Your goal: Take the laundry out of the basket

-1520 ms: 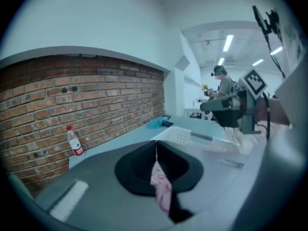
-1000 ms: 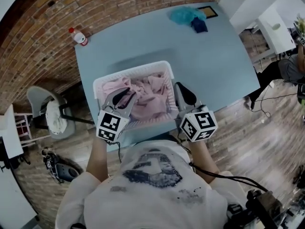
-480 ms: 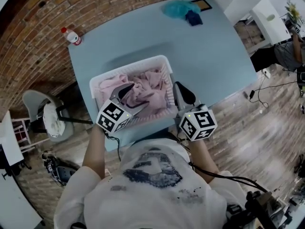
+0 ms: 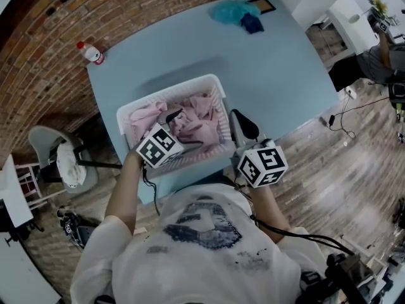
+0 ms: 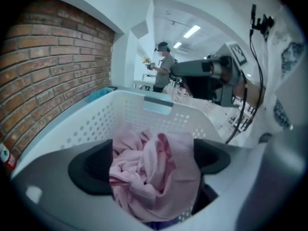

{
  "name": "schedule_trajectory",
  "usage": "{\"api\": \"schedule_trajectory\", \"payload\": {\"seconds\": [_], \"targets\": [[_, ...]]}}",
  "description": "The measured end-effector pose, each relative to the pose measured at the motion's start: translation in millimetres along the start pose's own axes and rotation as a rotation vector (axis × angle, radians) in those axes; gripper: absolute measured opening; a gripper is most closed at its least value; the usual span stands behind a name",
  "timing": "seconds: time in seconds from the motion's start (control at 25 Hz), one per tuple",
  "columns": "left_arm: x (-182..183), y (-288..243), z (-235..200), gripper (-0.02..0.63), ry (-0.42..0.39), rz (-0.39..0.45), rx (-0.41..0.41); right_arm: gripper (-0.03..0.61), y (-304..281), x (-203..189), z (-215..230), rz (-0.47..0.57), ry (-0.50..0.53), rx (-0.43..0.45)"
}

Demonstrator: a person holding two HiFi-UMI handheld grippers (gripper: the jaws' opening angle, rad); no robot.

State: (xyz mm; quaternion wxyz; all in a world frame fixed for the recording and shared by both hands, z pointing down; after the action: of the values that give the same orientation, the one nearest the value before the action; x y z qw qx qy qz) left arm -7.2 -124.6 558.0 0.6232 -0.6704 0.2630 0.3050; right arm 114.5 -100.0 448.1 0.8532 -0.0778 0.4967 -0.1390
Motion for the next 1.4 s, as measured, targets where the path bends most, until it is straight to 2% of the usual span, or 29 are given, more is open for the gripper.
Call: {"api": "schedule_trajectory", "payload": {"seconds": [0.24,0.52,0.64,0.96,1.08,1.4], "targets": [[-14.1,-20.1,4.9,0.539,0.02,-0.062,-0.082,-0.002,1.1,-0.5,6.5,0.003,-0.014,-0.023],[-37.3,-41.1,5.9,0.56,0.003,-0.167,-0.114,-0.002,-1.8,0.2,12.2,-0.001,-0.029,-0.045],[-44.6,-49.9,1.4,0.56,-0.003,-0.196,-0.109,-0.002,-3.5,-0.4,13.3,-0.003,-0.036,-0.049],[-56.3,-61.9,-13.7,0.557,0.046,-0.202,-0.072,-0.002,-1.8,0.7,17.5,-0.005,-0.047,-0.058],[-62.1,-68.1,-17.8,0.544,0.051,-0.22,-0.055,-0.002,-2.6,-2.9,17.8,-0.012,-0.059,-0.059],[-63.3,-70.6,-20.0,0.403,0.038,-0.247,-0.035,-0.002,0.5,-4.9,19.1,-0.013,-0.085,-0.066]]}}
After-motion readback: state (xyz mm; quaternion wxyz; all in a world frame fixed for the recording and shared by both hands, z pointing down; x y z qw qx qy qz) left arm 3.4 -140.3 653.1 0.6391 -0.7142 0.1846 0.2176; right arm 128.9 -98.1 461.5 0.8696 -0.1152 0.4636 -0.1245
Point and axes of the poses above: the fingertips, and each gripper's own axes: y backward along the fingers, z to its right, x out of its top, the point moved 2 cm from there along y, backward along the fingers, and after that the axes turned 11 degrees about -y, right-handed, at the moved point
